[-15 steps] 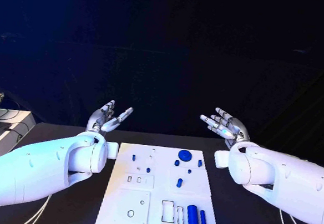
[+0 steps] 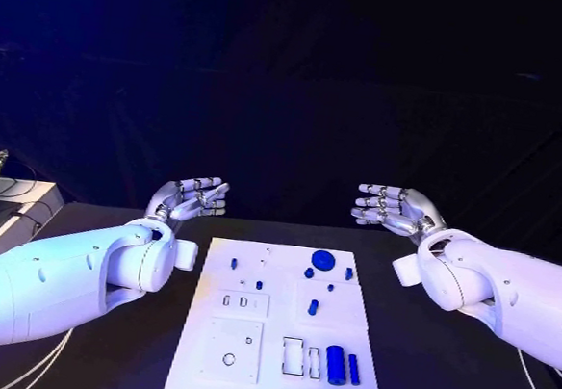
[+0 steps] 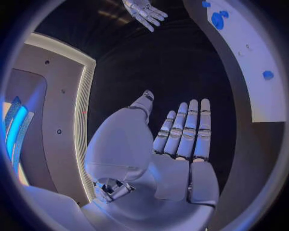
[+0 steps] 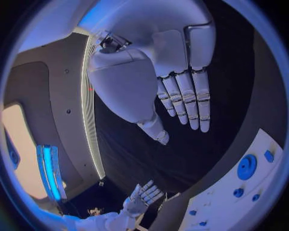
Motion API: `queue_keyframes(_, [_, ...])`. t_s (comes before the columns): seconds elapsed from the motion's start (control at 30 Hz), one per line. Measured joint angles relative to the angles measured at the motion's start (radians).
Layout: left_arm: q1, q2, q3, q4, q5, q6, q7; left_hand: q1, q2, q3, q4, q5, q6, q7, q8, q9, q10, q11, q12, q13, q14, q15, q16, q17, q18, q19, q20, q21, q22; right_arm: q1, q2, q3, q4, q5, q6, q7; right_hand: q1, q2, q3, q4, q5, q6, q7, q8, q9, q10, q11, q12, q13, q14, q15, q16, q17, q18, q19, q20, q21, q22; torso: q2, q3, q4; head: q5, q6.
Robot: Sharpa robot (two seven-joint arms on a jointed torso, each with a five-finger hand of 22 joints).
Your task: Assemble the parts on the task board
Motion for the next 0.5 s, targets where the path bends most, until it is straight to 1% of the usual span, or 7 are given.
queue_keyframes(0.03, [-0.002, -0.007, 0.0, 0.011, -0.015, 0.019, -0.006, 0.006, 0.007, -0.004, -0.017, 0.003, 0.08, 0.007, 0.007, 0.005, 0.052, -0.013, -0.006, 0.0, 0.053, -0.014, 0.004, 0.003, 0.013, 0.042, -0.012, 0.017, 0.004, -0.001, 0.001, 0.0, 0.003, -0.057, 0.0, -0.003, 0.008, -0.002, 0.01, -0.01, 0.0, 0.057, 0.008, 0.004, 0.003, 0.052, -0.01, 0.0, 0.001, 0.053, -0.014, 0.006, 0.002, 0.0, 0.033, -0.013, 0.015, 0.005, 0.001, 0.0, -0.0001, -0.001, -0.003])
queue_keyframes(0.13, [-0.014, -0.025, 0.007, 0.037, -0.052, 0.063, -0.022, 0.026, 0.027, -0.002, -0.049, 0.003, 0.232, -0.009, 0.019, 0.012, 0.144, -0.043, -0.014, 0.002, 0.152, -0.045, 0.008, 0.013, 0.013, 0.121, -0.038, 0.051, 0.013, -0.002, 0.001, 0.0, 0.011, -0.188, -0.002, -0.015, 0.023, -0.001, 0.034, -0.034, -0.021, 0.19, 0.025, 0.012, 0.009, 0.169, -0.037, 0.005, 0.004, 0.184, -0.053, 0.023, 0.009, 0.0, 0.112, -0.052, 0.069, 0.029, 0.007, -0.0006, -0.0006, -0.004, -0.007])
queue_keyframes(0.2, [-0.025, -0.039, 0.02, 0.056, -0.08, 0.093, -0.034, 0.033, 0.035, 0.004, -0.059, 0.003, 0.269, -0.019, 0.019, 0.012, 0.184, -0.057, -0.02, 0.002, 0.209, -0.066, 0.019, 0.023, 0.013, 0.165, -0.056, 0.073, 0.02, -0.002, -0.001, 0.0, 0.018, -0.287, -0.008, -0.03, 0.023, 0.0, 0.046, -0.046, -0.037, 0.256, 0.018, 0.016, 0.012, 0.233, -0.053, 0.005, 0.006, 0.26, -0.077, 0.034, 0.015, 0.0, 0.153, -0.079, 0.113, 0.052, 0.012, -0.0006, 0.0, -0.008, -0.007])
queue_keyframes(0.23, [-0.028, -0.044, 0.024, 0.065, -0.091, 0.105, -0.038, 0.036, 0.038, 0.008, -0.067, 0.003, 0.294, -0.024, 0.017, 0.012, 0.212, -0.067, -0.024, 0.002, 0.26, -0.083, 0.028, 0.035, 0.013, 0.201, -0.075, 0.094, 0.028, -0.003, -0.001, 0.0, 0.019, -0.329, -0.01, -0.038, 0.025, -0.002, 0.052, -0.052, -0.046, 0.292, 0.012, 0.019, 0.013, 0.27, -0.064, 0.005, 0.006, 0.307, -0.092, 0.042, 0.018, 0.0, 0.177, -0.098, 0.144, 0.069, 0.014, -0.0007, 0.0007, -0.01, -0.007])
queue_keyframes(0.4, [-0.044, -0.074, 0.049, 0.124, -0.138, 0.151, -0.059, 0.04, 0.042, 0.009, -0.081, 0.003, 0.345, -0.039, -0.007, 0.012, 0.278, -0.094, -0.024, 0.002, 0.401, -0.13, 0.091, 0.103, 0.013, 0.293, -0.145, 0.179, 0.07, -0.014, 0.013, 0.001, 0.022, -0.543, -0.028, -0.1, 0.024, -0.01, 0.058, -0.065, -0.06, 0.396, -0.012, 0.019, 0.016, 0.385, -0.103, 0.005, 0.008, 0.467, -0.149, 0.119, 0.061, -0.001, 0.259, -0.169, 0.283, 0.15, 0.03, -0.0011, 0.0074, -0.022, -0.01])
queue_keyframes(0.43, [-0.046, -0.078, 0.051, 0.133, -0.144, 0.155, -0.061, 0.04, 0.041, 0.011, -0.086, 0.003, 0.352, -0.039, -0.009, 0.012, 0.285, -0.101, -0.024, 0.002, 0.415, -0.135, 0.11, 0.12, 0.003, 0.303, -0.155, 0.195, 0.079, -0.017, 0.017, 0.001, 0.023, -0.577, -0.03, -0.112, 0.017, -0.017, 0.061, -0.067, -0.06, 0.407, -0.016, 0.019, 0.016, 0.399, -0.109, 0.005, 0.009, 0.485, -0.157, 0.148, 0.077, -0.002, 0.271, -0.181, 0.309, 0.166, 0.033, -0.001, 0.0089, -0.023, -0.01])
queue_keyframes(0.5, [-0.048, -0.089, 0.055, 0.154, -0.155, 0.163, -0.067, 0.035, 0.046, 0.007, -0.089, 0.008, 0.361, -0.037, -0.016, 0.012, 0.292, -0.104, -0.024, 0.002, 0.394, -0.145, 0.219, 0.228, -0.051, 0.287, -0.204, 0.276, 0.135, -0.023, 0.029, 0.0, 0.022, -0.652, -0.036, -0.143, 0.006, -0.029, 0.063, -0.069, -0.06, 0.427, -0.022, 0.019, 0.018, 0.427, -0.119, 0.005, 0.01, 0.521, -0.175, 0.23, 0.121, -0.009, 0.302, -0.204, 0.367, 0.204, 0.04, -0.0007, 0.0123, -0.024, -0.012])
